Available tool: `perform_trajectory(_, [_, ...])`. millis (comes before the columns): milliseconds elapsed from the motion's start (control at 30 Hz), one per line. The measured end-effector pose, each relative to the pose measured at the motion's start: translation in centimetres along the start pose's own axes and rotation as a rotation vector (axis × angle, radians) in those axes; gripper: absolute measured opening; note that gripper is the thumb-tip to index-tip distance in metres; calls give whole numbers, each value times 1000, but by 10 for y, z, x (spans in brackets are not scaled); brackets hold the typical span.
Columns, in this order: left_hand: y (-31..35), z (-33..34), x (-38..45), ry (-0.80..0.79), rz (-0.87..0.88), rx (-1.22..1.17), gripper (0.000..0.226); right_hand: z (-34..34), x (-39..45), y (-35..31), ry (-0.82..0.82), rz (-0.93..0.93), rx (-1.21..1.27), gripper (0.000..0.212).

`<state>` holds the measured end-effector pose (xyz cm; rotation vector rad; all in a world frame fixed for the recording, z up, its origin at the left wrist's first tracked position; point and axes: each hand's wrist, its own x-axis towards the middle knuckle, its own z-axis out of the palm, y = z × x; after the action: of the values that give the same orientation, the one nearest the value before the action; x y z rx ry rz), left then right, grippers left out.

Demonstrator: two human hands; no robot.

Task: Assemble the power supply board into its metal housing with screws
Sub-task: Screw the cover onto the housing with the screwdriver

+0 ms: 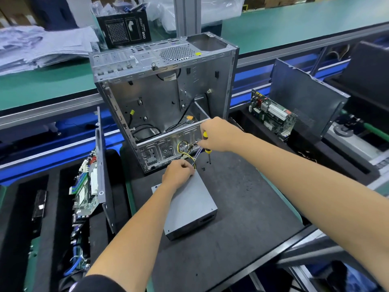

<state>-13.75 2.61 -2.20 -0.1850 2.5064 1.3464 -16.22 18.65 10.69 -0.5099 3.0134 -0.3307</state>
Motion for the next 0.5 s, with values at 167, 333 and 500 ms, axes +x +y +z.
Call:
perform_trajectory(167, [25, 19, 1, 113, 361, 174, 18, 12, 6, 16, -61, 37, 69, 33])
perform_trajectory(333, [52, 34, 24, -38, 383, 634, 13, 38, 15, 39, -106, 144, 159, 37])
perform_trajectory(500, [62, 49, 46, -73, 439, 1063, 17, 59, 20, 66, -156, 246, 219, 38])
